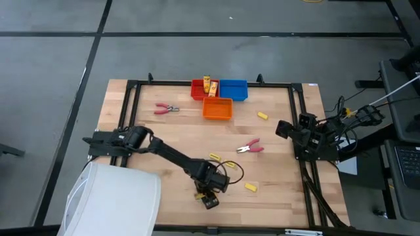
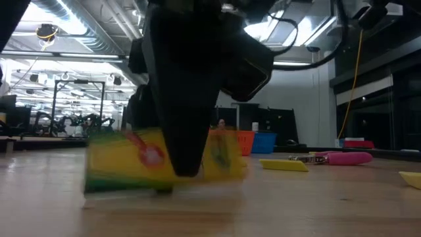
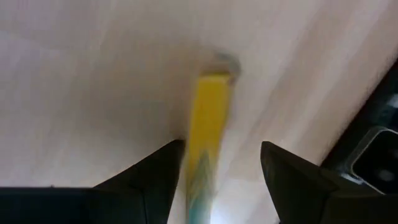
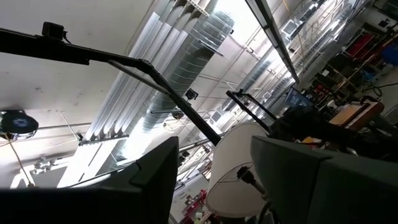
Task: Pick & Place School Supplies
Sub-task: Put the yellow crayon box into the red bin
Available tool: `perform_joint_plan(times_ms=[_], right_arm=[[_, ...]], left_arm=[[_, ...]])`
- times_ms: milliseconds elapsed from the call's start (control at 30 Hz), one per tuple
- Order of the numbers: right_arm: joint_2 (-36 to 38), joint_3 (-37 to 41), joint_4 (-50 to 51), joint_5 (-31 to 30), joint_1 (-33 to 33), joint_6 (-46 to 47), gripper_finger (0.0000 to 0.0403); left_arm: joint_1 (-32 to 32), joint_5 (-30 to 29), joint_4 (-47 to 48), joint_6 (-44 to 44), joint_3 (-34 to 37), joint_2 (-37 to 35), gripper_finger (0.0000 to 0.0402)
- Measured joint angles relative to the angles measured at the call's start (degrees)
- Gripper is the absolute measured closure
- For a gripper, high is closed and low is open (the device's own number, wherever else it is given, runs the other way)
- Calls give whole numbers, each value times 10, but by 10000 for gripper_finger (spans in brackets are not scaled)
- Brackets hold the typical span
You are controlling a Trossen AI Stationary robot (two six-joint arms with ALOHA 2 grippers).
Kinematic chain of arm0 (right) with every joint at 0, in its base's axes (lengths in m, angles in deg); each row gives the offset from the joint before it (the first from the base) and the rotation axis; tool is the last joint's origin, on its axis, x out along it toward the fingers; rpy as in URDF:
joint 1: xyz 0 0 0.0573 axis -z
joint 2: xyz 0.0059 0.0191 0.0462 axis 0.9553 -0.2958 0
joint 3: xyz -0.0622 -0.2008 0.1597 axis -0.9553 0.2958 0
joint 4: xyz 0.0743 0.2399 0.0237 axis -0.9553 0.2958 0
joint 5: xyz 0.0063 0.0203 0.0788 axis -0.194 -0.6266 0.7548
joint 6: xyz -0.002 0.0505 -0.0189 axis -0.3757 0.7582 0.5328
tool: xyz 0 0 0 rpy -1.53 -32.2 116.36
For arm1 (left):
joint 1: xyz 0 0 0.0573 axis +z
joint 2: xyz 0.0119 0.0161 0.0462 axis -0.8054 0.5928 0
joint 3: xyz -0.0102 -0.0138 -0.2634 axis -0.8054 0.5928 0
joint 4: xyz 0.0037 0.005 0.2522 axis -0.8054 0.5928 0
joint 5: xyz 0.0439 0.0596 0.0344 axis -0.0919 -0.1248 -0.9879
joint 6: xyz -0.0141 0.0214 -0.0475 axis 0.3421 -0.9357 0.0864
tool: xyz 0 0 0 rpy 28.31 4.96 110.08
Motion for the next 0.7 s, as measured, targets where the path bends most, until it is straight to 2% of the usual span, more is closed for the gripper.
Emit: perform_joint_plan(times_ms=[333, 433, 533, 700], right_arm=[[0, 0, 0, 5, 0, 11, 197], [0, 0, 0, 5, 0, 11, 197], [0, 0, 0, 5, 0, 11, 197], [0, 0, 0, 5, 0, 11, 197]], left_arm=[[3, -15, 0, 8, 1, -1, 184], [3, -20, 2, 17, 1, -1, 201], [3, -26, 8, 25, 2, 0, 245], [5, -32, 13, 15, 4, -6, 368]])
